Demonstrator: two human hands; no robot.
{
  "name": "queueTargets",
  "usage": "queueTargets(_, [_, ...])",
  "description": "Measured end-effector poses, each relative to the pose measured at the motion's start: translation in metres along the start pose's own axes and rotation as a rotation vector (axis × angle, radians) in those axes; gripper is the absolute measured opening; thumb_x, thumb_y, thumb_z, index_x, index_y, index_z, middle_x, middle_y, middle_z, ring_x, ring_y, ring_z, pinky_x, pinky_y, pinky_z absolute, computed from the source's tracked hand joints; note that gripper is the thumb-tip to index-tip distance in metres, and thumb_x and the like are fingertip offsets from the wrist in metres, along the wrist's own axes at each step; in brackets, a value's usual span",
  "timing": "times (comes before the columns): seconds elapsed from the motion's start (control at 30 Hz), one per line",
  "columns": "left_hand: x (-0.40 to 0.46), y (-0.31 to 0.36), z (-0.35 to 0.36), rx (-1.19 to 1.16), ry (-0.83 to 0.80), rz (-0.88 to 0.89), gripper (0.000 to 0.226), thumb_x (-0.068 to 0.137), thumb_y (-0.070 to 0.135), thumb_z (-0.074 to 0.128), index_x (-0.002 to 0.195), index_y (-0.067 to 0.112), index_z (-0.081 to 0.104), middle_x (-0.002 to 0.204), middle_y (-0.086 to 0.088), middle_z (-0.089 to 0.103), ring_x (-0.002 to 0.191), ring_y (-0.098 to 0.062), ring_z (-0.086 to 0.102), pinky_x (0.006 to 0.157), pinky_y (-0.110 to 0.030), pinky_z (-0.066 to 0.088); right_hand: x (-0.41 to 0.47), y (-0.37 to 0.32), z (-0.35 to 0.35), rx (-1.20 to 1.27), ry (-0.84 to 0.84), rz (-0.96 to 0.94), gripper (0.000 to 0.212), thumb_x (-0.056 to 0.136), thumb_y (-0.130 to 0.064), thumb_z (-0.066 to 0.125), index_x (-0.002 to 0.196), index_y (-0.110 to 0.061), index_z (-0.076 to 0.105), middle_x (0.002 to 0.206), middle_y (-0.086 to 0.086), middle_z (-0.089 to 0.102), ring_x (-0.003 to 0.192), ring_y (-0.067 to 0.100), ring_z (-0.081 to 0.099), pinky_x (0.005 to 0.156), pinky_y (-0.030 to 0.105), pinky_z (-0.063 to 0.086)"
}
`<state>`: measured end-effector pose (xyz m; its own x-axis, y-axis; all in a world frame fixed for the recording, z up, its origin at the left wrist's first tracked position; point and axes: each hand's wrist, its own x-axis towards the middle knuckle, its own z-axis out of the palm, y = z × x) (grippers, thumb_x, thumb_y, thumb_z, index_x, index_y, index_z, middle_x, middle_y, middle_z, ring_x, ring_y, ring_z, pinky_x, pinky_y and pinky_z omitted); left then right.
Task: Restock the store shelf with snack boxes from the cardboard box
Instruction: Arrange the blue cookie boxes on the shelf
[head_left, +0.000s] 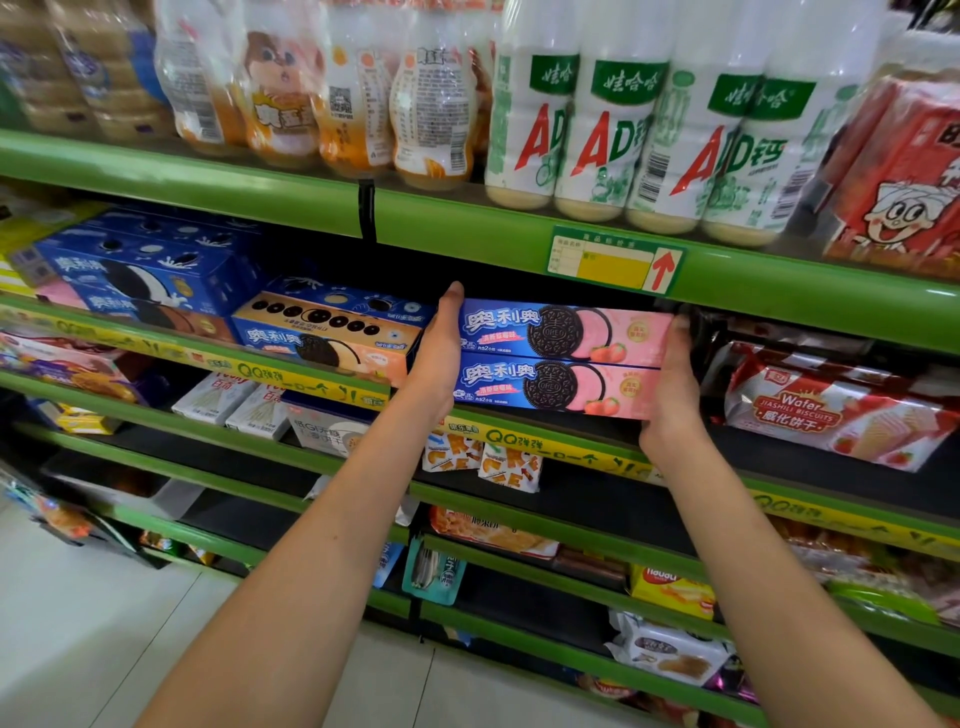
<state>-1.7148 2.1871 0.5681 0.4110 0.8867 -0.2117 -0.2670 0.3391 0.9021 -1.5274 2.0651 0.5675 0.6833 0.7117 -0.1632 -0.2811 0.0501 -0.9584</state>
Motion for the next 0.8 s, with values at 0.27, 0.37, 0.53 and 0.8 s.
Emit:
queueTargets(0.27, [0.0041,-0.002,-0.0021,0.017,0.002,-0.001,0.054,0.08,0.073,0.053,0.098,0.024,0.066,0.09,-0.005,0.078,0.08,-0.025,0.075,0.057,-0.032,0.058,0.0004,0.0013,-0.0006,0.013,0.01,0.021,0.055,0.084,-0.08,0.04,0.089,-0.038,0.075,0.091,-0.009,0.077,0.08,0.013,0.075,0.056,0.026,0.057])
queueTargets(0.37, [0.0056,-0.0029,-0.0025,0.026,0.014,0.002,0.053,0.081,0.072,0.053,0.097,0.023,0.066,0.088,-0.004,0.078,0.078,-0.024,0.076,0.056,-0.031,0.058,0.0021,0.0025,-0.0005,0.001,0.029,0.025,0.057,0.082,-0.082,0.04,0.094,-0.036,0.073,0.091,-0.008,0.078,0.081,0.015,0.075,0.056,0.027,0.057])
queueTargets(0.53, [0.0051,-0.0043,-0.0026,0.034,0.005,0.006,0.052,0.083,0.07,0.052,0.1,0.023,0.066,0.09,-0.004,0.078,0.08,-0.024,0.075,0.058,-0.032,0.058,0.0049,0.0034,-0.0013,-0.008,0.025,0.027,0.056,0.07,-0.087,0.043,0.081,-0.043,0.077,0.092,-0.008,0.078,0.082,0.015,0.075,0.059,0.028,0.058])
queueTargets(0.8, [0.0016,0.0056,0.0065,0.134,0.1,0.024,0.078,0.07,0.081,0.045,0.125,0.027,0.061,0.103,-0.004,0.076,0.091,-0.026,0.074,0.09,-0.05,0.057,0.0036,0.0,0.0,-0.04,0.042,0.003,0.058,0.081,-0.08,0.039,0.099,-0.036,0.072,0.094,-0.011,0.077,0.089,0.015,0.074,0.063,0.027,0.057])
